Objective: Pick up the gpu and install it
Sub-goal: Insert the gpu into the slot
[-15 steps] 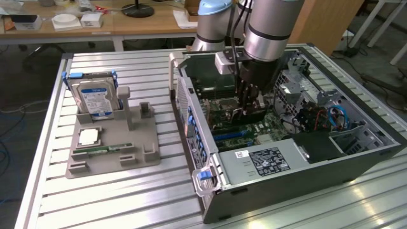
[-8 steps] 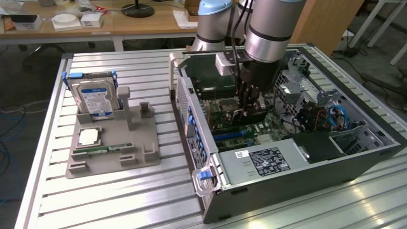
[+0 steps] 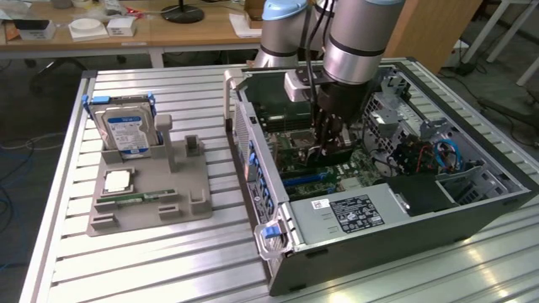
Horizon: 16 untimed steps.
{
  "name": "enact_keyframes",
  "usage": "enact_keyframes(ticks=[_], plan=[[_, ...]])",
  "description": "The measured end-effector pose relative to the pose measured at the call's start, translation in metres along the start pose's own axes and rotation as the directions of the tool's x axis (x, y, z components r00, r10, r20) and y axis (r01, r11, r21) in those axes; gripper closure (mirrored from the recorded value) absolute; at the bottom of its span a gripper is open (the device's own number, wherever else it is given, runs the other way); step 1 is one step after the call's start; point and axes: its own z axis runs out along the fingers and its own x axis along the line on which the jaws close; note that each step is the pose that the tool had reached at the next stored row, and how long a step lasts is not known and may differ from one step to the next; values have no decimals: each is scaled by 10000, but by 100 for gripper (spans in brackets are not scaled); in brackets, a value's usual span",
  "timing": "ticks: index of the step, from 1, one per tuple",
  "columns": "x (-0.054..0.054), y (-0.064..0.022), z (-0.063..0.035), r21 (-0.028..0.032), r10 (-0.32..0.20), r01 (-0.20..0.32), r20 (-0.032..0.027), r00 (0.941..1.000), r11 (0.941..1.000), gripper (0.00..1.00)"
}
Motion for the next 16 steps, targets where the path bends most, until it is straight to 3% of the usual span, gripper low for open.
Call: enact_keyframes(ticks=[9,11,14,16], plan=[[4,31,27,-4,32,-32,-1,10000,10000,74],[4,33,32,-23,102,-102,-3,9999,9999,74],[4,33,40,-101,176,-176,-10,9998,9998,74],[4,33,48,-112,197,-197,-10,9998,9997,74]])
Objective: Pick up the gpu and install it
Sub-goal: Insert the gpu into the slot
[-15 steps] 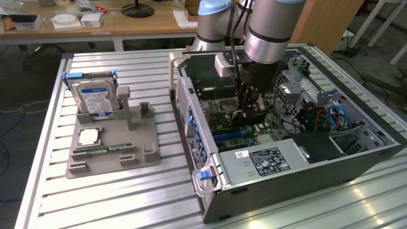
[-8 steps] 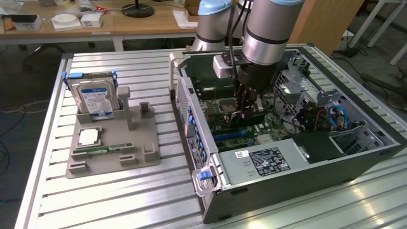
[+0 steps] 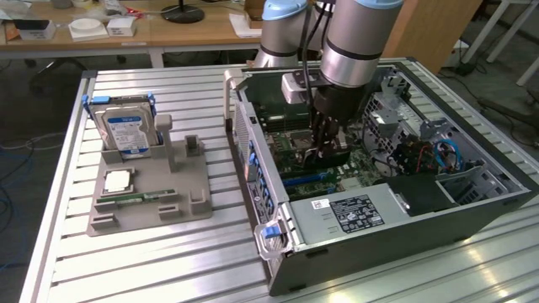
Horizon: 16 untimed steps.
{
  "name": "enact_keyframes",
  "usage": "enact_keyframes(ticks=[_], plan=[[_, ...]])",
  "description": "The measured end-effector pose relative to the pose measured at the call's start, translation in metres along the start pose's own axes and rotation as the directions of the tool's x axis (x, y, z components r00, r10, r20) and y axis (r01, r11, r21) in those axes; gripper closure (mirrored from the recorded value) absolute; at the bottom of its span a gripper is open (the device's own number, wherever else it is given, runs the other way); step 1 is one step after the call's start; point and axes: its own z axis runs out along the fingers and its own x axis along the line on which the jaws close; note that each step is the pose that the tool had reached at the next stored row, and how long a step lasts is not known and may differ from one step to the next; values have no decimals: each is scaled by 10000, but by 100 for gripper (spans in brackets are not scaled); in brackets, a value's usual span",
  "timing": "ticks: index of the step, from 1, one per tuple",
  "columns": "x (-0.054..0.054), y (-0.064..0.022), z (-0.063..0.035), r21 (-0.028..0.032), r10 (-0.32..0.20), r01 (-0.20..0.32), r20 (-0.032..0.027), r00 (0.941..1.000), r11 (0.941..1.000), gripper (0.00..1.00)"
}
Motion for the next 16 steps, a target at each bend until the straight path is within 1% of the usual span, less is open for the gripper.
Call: enact_keyframes(ticks=[7,16], plan=[[0,2,40,-39,23,-23,-3,10000,10000,74],[2,24,94,-51,32,-32,-4,10000,10000,74]])
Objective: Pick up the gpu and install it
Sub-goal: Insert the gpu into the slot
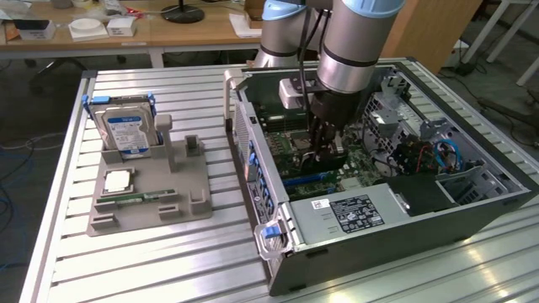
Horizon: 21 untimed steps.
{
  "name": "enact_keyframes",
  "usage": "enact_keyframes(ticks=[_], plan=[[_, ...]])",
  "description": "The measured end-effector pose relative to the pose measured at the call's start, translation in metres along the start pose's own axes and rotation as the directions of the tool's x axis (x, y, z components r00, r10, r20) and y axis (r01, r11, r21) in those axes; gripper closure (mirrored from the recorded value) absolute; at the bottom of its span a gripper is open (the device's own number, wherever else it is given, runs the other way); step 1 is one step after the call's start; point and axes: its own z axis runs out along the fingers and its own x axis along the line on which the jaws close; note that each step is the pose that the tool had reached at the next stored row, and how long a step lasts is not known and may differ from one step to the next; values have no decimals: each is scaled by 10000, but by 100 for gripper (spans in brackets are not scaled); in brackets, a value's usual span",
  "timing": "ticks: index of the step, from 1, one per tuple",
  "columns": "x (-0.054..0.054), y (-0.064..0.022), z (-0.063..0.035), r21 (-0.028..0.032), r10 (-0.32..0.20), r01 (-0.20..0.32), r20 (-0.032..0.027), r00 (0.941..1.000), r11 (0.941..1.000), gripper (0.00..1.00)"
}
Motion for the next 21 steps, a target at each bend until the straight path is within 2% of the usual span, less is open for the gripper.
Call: enact_keyframes(ticks=[21], plan=[[4,47,74,-7,31,-31,-1,10000,10000,74]])
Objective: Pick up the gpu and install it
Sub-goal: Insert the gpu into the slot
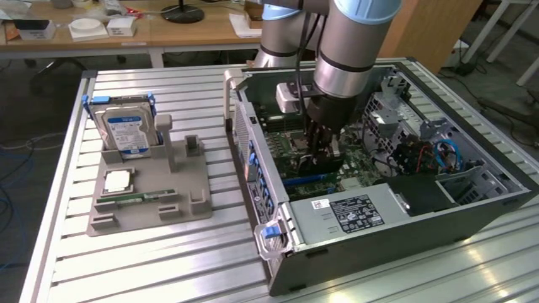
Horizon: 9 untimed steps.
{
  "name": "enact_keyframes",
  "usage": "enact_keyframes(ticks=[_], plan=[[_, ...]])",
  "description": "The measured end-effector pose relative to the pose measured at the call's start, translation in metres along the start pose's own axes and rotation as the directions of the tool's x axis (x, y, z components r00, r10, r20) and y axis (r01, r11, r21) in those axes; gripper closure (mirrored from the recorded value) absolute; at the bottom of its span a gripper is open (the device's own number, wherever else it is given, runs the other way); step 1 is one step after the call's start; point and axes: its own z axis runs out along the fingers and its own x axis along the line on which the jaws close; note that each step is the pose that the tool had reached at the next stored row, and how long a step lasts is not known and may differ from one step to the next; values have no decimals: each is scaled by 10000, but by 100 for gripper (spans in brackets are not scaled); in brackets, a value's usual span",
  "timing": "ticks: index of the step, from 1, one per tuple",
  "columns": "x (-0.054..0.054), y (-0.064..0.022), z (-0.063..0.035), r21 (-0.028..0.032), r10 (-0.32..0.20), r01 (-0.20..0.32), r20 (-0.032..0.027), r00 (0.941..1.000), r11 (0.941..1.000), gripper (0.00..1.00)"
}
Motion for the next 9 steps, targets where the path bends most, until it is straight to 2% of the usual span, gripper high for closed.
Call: enact_keyframes(ticks=[9], plan=[[1,18,20,0,-1,1,1,10000,10000,74]])
